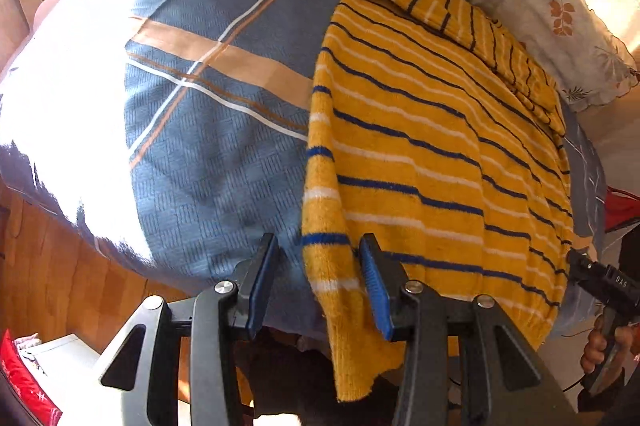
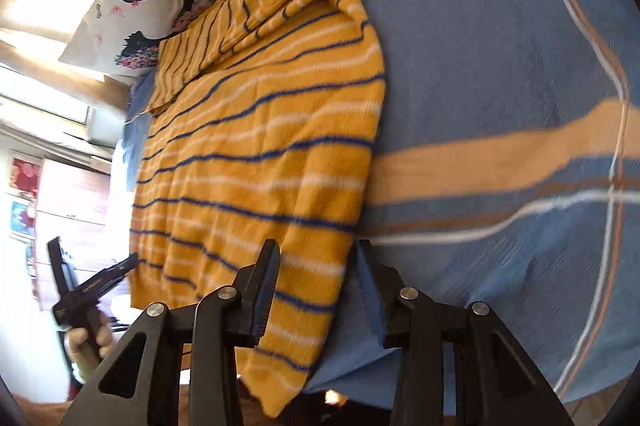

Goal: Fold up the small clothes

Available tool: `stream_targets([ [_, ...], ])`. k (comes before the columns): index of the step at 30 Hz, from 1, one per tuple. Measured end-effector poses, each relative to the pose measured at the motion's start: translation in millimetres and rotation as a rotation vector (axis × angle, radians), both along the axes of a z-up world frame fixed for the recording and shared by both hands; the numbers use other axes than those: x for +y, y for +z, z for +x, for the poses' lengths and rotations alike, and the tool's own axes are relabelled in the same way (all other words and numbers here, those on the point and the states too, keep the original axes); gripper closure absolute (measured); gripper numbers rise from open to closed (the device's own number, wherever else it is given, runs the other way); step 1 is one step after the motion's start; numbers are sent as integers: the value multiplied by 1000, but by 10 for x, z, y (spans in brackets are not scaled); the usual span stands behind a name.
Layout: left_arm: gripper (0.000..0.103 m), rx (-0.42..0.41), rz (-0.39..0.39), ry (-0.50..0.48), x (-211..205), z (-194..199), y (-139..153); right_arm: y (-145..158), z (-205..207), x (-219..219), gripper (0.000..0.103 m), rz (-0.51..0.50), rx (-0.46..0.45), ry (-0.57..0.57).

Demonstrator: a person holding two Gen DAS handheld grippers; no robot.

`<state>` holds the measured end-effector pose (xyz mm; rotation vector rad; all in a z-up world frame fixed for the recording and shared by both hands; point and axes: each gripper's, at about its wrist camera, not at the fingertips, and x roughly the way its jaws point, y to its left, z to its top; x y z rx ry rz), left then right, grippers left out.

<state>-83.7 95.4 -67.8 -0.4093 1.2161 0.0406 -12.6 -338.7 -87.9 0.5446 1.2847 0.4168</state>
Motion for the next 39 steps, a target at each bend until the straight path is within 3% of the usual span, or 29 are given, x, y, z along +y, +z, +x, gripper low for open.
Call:
stream_targets([
  [3,62,-7,-65,0,-50,-92,26,-145,-209,-3,60,169,62,19],
  [7,62,-8,-86,-6,-100,-111,27,-210,-393,37,60,256,85,36],
  [10,74,0,-98,-20,-156,-87,0,-258,-499,144,60,302,112,79],
  [15,76,0,-113,-5,-153,-40,-32,-308,-567,298,61,301,125,123],
  [16,76,1,-122,2,-135,-37,-43,-291,-546,336,66,288,118,130],
  [17,90,8,-118,9,-130,-12,-46,-275,-546,357,88,262,111,138],
  [18,94,17,-114,20,-111,-11,-45,-276,-537,385,94,231,113,152],
  [23,95,-22,-217,108,83,-208,109,-110,-630,400,95,239,92,214],
  [28,97,-80,-224,116,122,-484,478,288,-836,275,96,281,38,286],
  [30,97,-92,-192,93,62,-533,563,328,-868,235,96,289,32,280],
  [35,97,-120,-170,77,-24,-363,666,285,-684,220,96,307,11,215],
  [39,97,-183,-158,70,20,-51,890,504,-340,156,96,328,-68,158],
])
